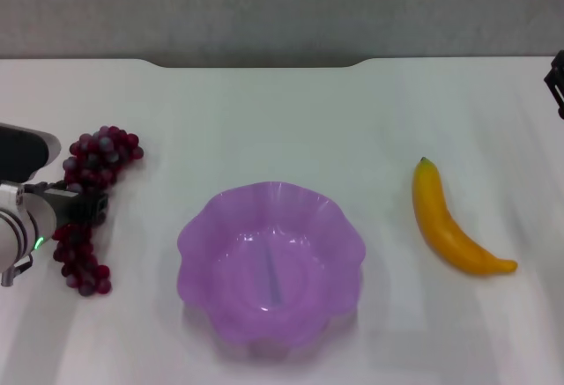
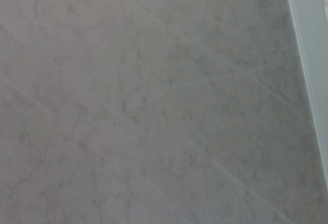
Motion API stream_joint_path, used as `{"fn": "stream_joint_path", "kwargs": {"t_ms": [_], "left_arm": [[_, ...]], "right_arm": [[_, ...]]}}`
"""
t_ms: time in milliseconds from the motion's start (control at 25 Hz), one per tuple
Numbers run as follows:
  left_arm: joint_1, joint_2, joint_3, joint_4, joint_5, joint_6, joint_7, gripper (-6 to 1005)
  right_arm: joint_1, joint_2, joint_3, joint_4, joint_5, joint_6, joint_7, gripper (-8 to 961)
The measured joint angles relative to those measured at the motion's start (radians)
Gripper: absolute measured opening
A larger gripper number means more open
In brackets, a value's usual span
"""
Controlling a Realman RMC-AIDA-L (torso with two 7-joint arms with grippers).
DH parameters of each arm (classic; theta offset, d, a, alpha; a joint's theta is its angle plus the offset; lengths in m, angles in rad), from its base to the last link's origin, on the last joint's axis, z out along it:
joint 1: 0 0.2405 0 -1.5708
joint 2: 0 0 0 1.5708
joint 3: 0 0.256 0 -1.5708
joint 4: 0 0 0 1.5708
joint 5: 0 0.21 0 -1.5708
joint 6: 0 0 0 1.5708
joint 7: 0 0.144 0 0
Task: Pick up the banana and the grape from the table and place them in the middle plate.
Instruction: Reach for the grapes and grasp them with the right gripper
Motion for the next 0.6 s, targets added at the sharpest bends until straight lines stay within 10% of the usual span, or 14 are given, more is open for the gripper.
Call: {"fn": "stream_joint_path", "kwargs": {"t_ms": [600], "left_arm": [[0.002,0.001,-0.008,0.0,0.001,0.003,-0.001,349]], "right_arm": [[-0.003,0.001,0.0,0.0,0.003,0.0,0.001,891]]}}
